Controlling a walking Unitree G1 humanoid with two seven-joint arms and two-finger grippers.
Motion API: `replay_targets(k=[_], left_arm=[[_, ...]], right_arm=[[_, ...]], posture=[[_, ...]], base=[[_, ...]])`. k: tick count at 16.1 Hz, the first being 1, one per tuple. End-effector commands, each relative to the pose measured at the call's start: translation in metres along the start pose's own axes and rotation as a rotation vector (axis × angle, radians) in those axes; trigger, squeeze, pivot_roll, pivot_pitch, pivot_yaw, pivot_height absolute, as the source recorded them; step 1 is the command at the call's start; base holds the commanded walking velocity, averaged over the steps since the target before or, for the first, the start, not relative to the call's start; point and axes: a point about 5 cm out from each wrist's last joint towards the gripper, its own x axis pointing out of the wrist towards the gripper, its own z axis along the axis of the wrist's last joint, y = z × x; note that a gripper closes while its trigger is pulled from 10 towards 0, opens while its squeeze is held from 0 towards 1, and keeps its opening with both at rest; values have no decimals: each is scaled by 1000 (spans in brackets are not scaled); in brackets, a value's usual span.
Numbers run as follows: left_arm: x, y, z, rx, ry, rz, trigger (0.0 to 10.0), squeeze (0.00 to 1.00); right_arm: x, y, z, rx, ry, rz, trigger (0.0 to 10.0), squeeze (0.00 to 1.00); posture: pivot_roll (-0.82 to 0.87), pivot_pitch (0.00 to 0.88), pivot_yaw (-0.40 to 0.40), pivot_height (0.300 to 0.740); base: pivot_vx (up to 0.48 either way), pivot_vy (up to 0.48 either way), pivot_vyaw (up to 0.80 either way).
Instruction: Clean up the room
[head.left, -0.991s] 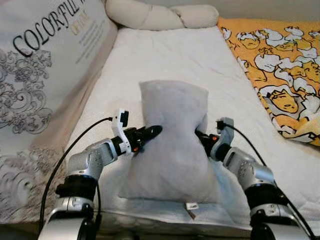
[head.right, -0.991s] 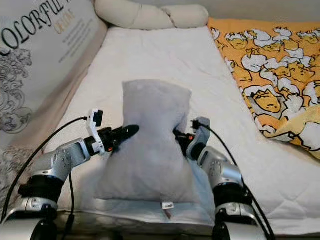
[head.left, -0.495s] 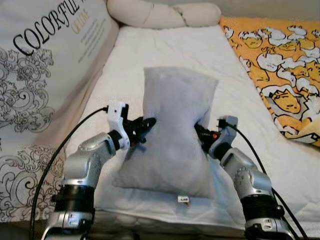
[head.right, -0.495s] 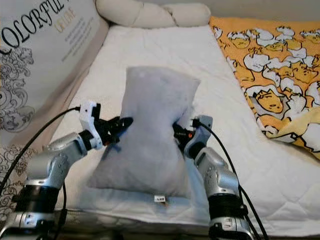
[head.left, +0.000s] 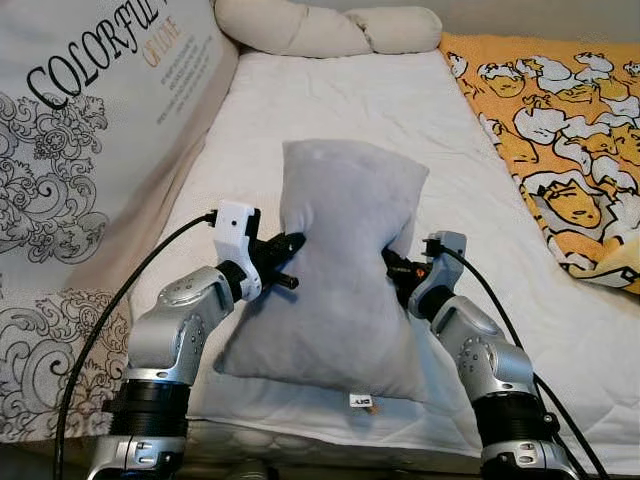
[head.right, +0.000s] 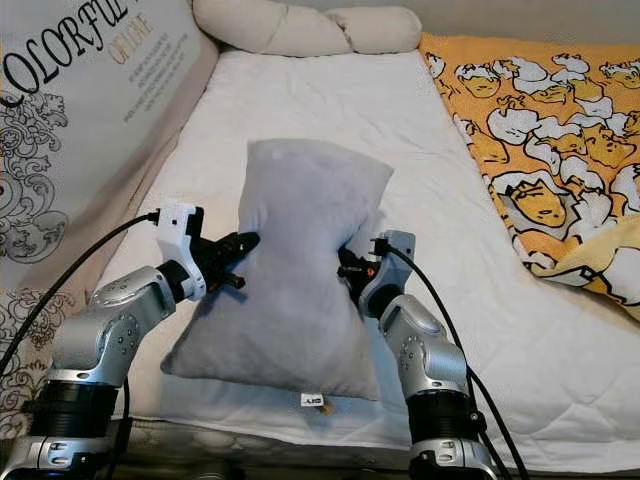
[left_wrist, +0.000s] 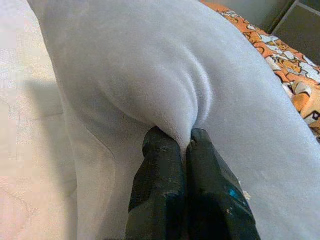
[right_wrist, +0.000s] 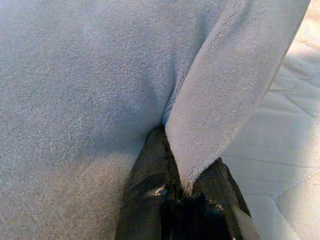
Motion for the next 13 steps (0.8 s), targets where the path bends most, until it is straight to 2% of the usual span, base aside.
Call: replay_targets(k=[1, 3, 4, 5, 6, 7, 9, 11, 13], left_arm=[[2, -6, 4, 56, -3, -9, 0, 0], [3, -5, 10, 187, -19, 45, 0, 0], [3, -5, 14, 172, -48, 52, 4510, 0], [2, -3, 18, 176, -61, 75, 10000, 0], [-1, -2, 26, 254, -99, 119, 10000, 0], [-2, -2, 27, 261, -104, 128, 10000, 0], [-4, -1, 26, 274, -103, 143, 10000, 0], [-4, 1, 26, 277, -104, 156, 10000, 0], [-4, 2, 27, 285, -108, 165, 10000, 0]], right_arm=[[1, 9, 9, -29, -41, 26, 0, 0], [-2, 6, 15, -27, -73, 1, 0, 0], [-4, 4, 17, -31, -89, -14, 0, 0], [-6, 2, 19, -41, -103, -27, 0, 0], [-10, 1, 24, -71, -142, -55, 2510, 0], [-10, 0, 26, -68, -154, -78, 10000, 0], [-10, 2, 29, -43, -177, -72, 10000, 0], [-9, 7, 28, -48, -162, -56, 10000, 0], [-7, 8, 27, -46, -155, -58, 10000, 0]], posture=[[3, 0, -1, 740], [-21, 0, 18, 740], [-27, 0, 24, 740], [-32, 0, 29, 740], [-38, 0, 36, 740], [-38, 0, 36, 740], [-36, 0, 33, 740], [-32, 0, 28, 740], [-27, 0, 25, 740]], base=[[0, 0, 0], [0, 0, 0], [0, 0, 0], [0, 0, 0], [0, 0, 0], [0, 0, 0], [0, 0, 0], [0, 309, 0], [0, 392, -631]])
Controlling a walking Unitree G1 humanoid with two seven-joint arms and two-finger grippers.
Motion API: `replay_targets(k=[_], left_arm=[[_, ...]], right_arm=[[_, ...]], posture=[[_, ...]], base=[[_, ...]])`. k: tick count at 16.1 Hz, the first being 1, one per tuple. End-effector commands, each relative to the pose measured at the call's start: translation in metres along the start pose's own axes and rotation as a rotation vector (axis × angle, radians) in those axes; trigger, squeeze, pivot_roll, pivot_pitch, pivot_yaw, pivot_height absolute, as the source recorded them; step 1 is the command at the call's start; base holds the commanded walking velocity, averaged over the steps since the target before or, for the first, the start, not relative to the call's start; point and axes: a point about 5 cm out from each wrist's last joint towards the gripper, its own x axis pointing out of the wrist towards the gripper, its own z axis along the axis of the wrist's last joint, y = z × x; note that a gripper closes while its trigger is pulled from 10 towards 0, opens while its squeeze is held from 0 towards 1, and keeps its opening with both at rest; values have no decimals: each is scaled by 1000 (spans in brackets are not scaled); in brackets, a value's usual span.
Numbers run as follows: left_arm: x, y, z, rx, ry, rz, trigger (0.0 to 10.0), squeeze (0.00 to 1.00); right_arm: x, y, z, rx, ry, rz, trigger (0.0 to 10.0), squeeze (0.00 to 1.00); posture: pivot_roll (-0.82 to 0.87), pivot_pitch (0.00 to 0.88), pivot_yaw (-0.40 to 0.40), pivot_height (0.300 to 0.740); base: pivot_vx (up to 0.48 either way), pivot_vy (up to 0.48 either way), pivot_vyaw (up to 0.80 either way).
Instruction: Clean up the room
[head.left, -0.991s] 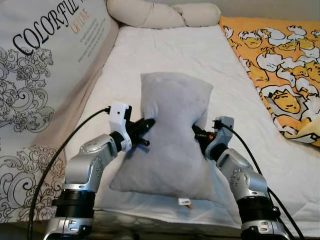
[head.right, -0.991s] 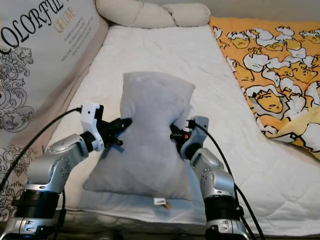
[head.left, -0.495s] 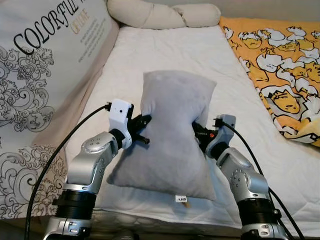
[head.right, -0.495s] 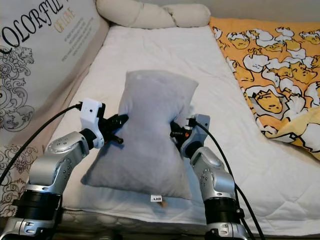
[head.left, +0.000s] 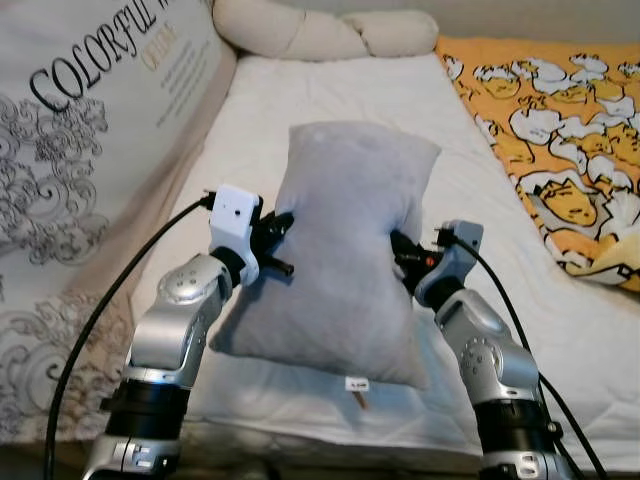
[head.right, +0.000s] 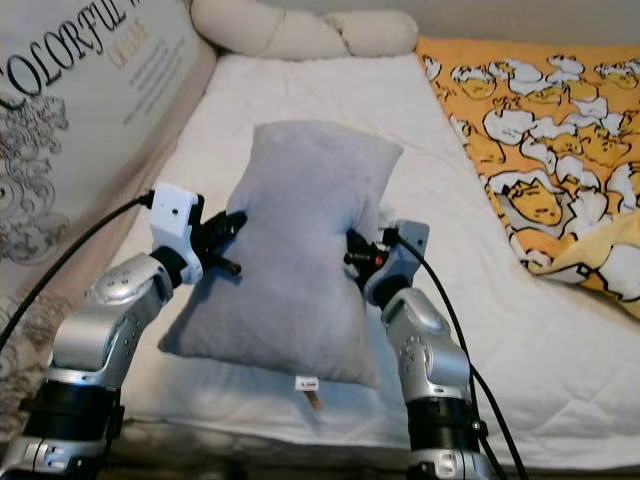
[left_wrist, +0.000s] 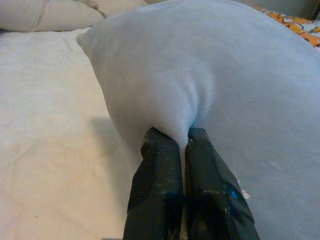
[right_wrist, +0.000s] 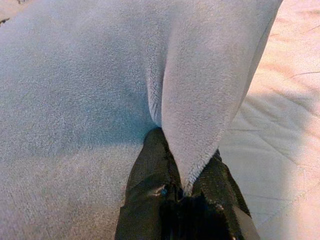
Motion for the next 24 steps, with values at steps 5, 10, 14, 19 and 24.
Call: replay_targets(k=[5, 10, 14, 19, 24], left_arm=[[-3, 5, 8, 44, -35, 32, 10000, 0], [-4, 7, 11, 82, -37, 53, 10000, 0], [-3, 8, 13, 91, -37, 56, 10000, 0], [-3, 16, 15, 86, -40, 84, 10000, 0], [-2, 18, 17, 85, -39, 96, 10000, 0]], right_arm=[[2, 5, 3, -21, -12, 8, 10000, 0], [3, 4, -1, -18, 6, -10, 10000, 0], [3, 1, -2, -14, 11, -22, 10000, 0], [4, 3, -4, -15, 23, -20, 10000, 0], [5, 2, -6, -30, 35, -29, 10000, 0]], posture=[[-17, 0, 14, 740], [-8, 0, 9, 740], [-6, 0, 12, 740], [-5, 0, 16, 740], [-3, 0, 17, 740]], base=[[0, 401, -121], [0, 242, 0], [0, 0, 0], [0, 0, 0], [107, 0, 0]])
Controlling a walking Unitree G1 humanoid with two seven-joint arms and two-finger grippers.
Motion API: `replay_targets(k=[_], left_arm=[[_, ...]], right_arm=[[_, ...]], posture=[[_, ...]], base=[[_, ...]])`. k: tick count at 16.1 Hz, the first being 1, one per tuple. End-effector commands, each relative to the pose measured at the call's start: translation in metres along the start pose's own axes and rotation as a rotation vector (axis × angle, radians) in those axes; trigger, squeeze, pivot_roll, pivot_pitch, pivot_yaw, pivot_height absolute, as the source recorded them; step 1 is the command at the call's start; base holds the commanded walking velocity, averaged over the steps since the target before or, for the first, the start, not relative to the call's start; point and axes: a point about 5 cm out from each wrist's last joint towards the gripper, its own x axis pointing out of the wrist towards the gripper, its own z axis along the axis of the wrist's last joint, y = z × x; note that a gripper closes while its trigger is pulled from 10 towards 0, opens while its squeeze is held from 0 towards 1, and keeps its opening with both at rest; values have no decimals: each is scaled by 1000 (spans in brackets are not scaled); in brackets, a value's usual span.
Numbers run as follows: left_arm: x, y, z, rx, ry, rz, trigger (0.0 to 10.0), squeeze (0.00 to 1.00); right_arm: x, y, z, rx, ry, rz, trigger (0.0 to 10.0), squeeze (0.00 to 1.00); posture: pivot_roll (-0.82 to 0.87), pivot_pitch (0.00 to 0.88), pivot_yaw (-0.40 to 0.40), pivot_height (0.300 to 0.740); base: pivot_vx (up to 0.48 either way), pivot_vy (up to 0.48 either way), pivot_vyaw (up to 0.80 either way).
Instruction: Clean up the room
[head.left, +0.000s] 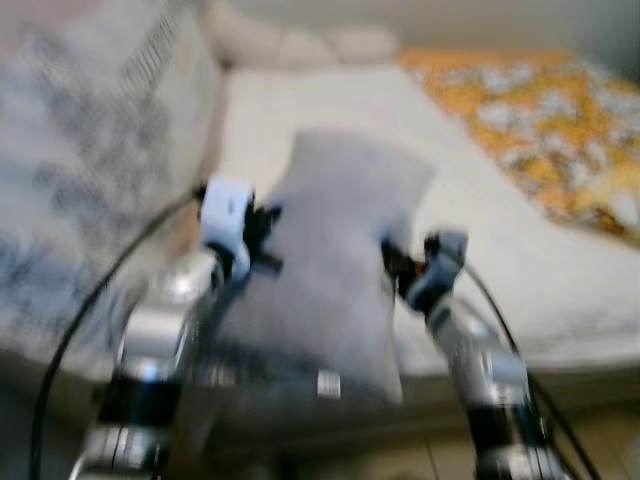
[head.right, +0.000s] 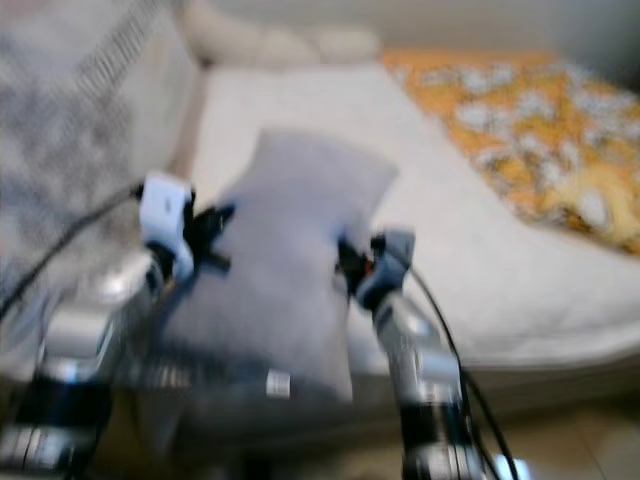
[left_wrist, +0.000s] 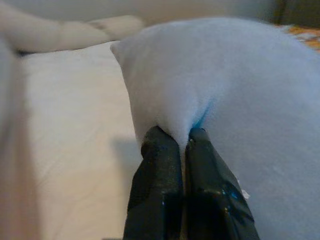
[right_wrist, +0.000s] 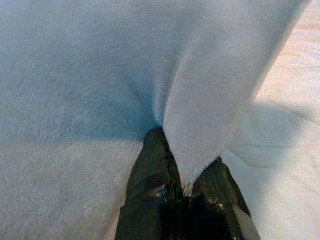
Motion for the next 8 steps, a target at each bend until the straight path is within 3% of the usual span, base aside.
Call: replay_targets(k=[1, 8], left_arm=[[0, 5, 6, 10, -22, 26, 10000, 0], [3, 4, 7, 6, -27, 32, 10000, 0]], right_arm=[[-2, -4, 0, 2, -9, -24, 10000, 0], [1, -5, 1, -24, -1, -16, 10000, 0]], posture=[[-5, 0, 19, 740], [0, 0, 7, 740]], base=[[274, 0, 0], [299, 0, 0]])
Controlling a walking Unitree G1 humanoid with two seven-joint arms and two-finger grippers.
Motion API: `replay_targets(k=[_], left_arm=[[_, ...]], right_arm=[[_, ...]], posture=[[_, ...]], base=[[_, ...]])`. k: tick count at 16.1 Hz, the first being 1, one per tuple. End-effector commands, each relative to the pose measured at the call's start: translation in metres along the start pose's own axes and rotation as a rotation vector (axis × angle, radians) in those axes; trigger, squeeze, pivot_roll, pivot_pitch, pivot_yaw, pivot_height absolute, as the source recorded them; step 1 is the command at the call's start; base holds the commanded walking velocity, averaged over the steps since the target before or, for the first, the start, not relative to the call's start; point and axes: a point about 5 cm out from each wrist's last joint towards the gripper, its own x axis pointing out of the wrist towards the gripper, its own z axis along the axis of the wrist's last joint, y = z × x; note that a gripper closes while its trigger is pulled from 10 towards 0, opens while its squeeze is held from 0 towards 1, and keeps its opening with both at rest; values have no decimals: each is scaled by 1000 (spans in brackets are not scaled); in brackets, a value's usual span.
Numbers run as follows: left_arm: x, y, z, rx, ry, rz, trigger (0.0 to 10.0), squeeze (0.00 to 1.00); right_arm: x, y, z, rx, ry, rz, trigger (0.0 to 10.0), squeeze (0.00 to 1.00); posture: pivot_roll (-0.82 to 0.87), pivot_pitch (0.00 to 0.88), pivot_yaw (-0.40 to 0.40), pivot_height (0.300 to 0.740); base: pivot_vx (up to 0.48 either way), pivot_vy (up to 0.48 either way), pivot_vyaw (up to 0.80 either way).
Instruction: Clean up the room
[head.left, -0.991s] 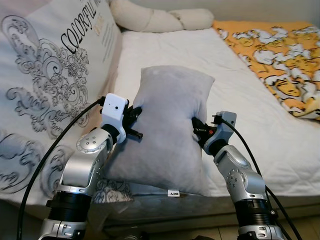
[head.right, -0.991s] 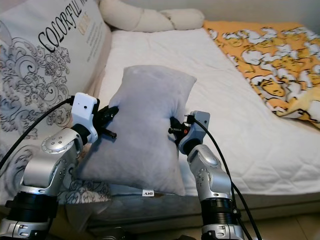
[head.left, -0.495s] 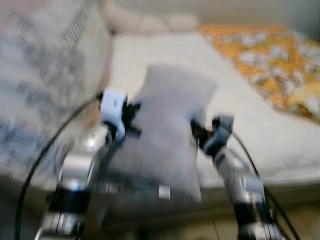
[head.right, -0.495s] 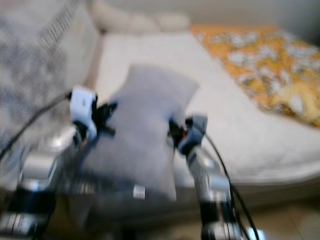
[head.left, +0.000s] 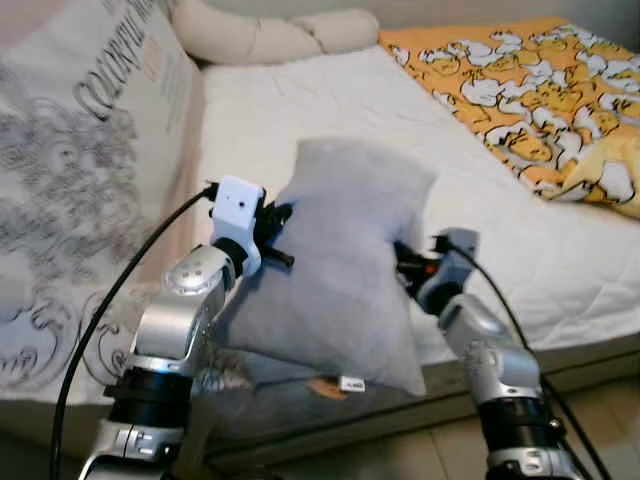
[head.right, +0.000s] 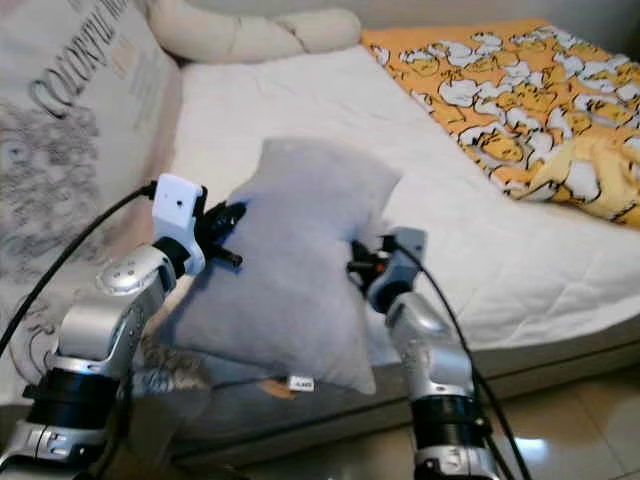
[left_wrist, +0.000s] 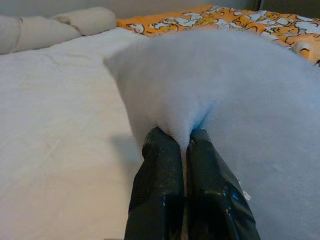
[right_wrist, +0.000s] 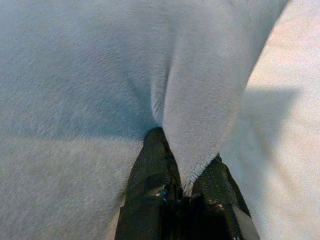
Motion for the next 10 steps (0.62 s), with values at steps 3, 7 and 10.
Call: replay_targets(k=[3, 7, 10], left_arm=[[-5, 15, 9, 23, -37, 70, 10000, 0], [-7, 18, 10, 31, -43, 89, 10000, 0], [-9, 19, 10, 48, -34, 97, 10000, 0]], right_arm=[[6, 12, 2, -40, 10, 55, 10000, 0], [8, 15, 0, -37, 26, 76, 10000, 0], [8, 6, -2, -27, 45, 47, 10000, 0]], posture=[[6, 0, 0, 740], [13, 0, -9, 740], [38, 0, -23, 740]], base=[[315, 0, 0], [230, 0, 631], [0, 0, 0]])
